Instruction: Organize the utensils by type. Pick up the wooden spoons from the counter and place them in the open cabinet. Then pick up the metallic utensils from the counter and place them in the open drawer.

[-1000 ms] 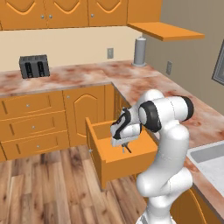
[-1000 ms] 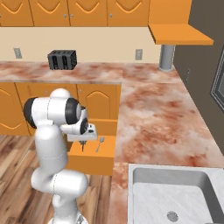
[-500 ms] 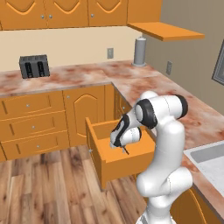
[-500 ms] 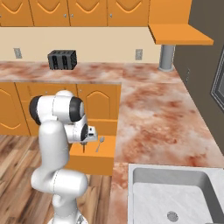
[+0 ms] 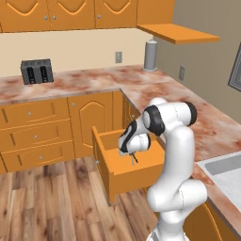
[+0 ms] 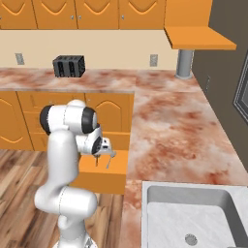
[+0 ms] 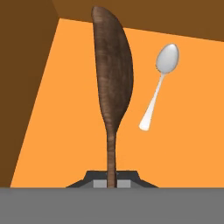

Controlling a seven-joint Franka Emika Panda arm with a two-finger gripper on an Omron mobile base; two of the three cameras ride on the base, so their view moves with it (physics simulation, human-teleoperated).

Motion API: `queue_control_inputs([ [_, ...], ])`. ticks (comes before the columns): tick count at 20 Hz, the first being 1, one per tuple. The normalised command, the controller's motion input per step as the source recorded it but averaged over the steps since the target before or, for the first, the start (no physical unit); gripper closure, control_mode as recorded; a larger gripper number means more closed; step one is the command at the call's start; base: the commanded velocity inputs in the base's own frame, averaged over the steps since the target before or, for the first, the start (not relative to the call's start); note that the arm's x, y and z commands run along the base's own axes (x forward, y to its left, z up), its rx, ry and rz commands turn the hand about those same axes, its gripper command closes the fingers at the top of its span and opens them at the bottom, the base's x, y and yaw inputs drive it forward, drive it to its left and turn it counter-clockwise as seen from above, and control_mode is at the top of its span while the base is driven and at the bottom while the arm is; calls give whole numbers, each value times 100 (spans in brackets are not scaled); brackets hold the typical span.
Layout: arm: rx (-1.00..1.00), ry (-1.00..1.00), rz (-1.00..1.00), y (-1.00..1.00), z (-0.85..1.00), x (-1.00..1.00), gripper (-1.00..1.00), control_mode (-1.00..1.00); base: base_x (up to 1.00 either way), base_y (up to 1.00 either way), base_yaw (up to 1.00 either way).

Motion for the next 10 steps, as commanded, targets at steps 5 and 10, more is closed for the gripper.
queue_control_inputs([
  [5, 0, 1, 0, -7, -38, 39, 100, -100, 0, 0, 0],
  [10, 0, 3, 0, -5, -47, 31, 100, -100, 0, 0, 0],
])
